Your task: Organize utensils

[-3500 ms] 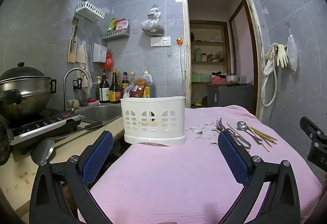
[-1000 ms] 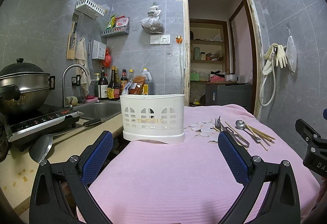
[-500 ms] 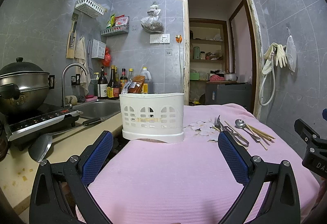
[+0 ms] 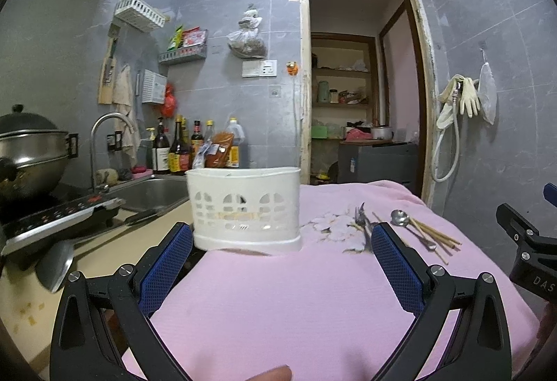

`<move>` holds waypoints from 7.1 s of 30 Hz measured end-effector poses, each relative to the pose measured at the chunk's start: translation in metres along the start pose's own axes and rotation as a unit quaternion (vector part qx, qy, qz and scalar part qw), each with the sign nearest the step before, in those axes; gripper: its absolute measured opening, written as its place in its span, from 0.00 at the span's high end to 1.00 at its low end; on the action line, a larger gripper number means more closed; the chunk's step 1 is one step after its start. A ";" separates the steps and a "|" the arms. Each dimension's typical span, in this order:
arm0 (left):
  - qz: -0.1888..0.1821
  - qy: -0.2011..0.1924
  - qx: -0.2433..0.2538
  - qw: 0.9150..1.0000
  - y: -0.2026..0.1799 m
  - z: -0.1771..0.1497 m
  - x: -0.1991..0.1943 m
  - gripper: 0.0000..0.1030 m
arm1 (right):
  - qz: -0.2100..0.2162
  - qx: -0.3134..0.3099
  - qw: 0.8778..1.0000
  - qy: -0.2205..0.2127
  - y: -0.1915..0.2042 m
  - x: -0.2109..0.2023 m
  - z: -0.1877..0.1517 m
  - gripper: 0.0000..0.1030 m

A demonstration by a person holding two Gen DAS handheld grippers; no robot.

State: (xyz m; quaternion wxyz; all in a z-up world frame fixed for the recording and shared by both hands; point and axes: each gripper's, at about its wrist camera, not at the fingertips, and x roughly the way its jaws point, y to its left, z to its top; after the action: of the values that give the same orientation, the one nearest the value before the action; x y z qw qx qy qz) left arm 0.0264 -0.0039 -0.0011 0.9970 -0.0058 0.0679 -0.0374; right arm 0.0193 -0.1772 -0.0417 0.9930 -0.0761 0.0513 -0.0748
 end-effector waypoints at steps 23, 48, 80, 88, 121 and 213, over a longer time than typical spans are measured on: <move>-0.145 0.164 0.026 0.975 -0.054 0.058 0.172 0.02 | 0.097 0.044 0.991 0.083 -0.085 0.152 0.044 0.00; -0.205 0.392 0.059 0.895 -0.092 -0.020 0.314 0.77 | 0.240 0.013 0.926 0.292 -0.087 0.284 -0.013 0.66; -0.197 0.443 -0.003 0.875 -0.057 -0.025 0.261 0.94 | 0.236 -0.034 0.904 0.356 -0.068 0.311 -0.027 0.78; -0.190 0.442 -0.029 0.876 -0.039 -0.017 0.235 0.95 | 0.230 -0.029 0.904 0.358 -0.066 0.314 -0.027 0.78; -0.124 0.425 -0.051 0.895 -0.043 -0.019 0.295 0.93 | 0.245 -0.006 0.892 0.380 -0.069 0.334 -0.028 0.73; -0.184 0.308 -0.053 0.932 -0.043 0.012 0.235 0.98 | 0.192 0.028 0.960 0.202 -0.063 0.238 0.001 0.97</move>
State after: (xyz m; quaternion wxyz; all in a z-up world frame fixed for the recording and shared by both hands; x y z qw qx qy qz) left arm 0.2567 -0.0648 -0.0197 0.9009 -0.0592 0.3717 -0.2160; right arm 0.2442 -0.2759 -0.0524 0.9593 -0.0207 0.2628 0.1017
